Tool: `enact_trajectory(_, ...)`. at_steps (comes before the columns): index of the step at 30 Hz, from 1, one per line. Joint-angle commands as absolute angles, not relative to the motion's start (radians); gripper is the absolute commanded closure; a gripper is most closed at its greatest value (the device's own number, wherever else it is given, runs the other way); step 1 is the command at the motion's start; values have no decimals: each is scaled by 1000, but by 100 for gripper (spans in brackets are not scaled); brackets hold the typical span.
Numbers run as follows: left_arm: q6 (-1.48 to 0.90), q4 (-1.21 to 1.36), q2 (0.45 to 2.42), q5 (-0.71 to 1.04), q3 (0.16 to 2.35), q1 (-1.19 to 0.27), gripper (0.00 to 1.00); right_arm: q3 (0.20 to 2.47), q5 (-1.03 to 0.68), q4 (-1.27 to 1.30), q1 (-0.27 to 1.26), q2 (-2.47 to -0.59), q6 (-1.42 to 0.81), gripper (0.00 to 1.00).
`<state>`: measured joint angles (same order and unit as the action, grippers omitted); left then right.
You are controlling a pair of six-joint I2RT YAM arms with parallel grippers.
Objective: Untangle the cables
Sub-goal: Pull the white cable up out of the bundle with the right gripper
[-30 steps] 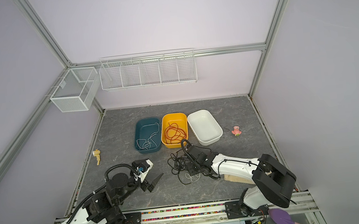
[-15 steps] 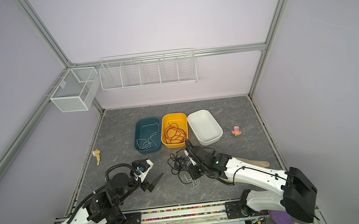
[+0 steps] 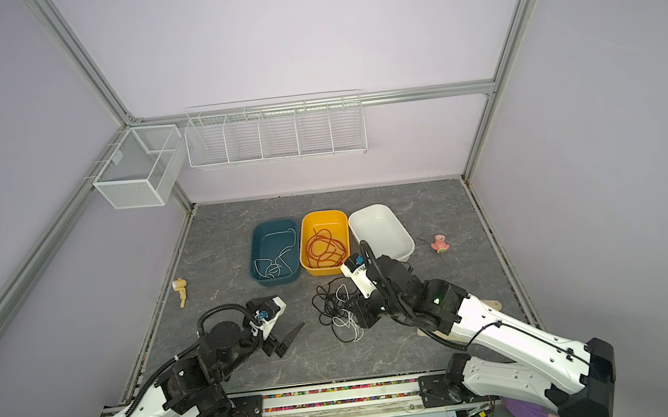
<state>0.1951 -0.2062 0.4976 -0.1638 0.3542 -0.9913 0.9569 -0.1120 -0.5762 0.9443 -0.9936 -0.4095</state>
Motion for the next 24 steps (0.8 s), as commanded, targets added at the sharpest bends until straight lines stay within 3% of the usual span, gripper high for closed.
enact_trajectory(1, 204, -192, 495, -172, 362, -996, 1, 1003, -130, -622, 949, -991, -382, 93)
enact_trajectory(13, 225, -196, 482, -166, 355, -996, 1, 1184, -107, -664, 947, -1127, -333, 93)
enact_trajectory(24, 255, -190, 422, -169, 336, -996, 0, 1390, -195, -634, 890, -1357, -296, 93)
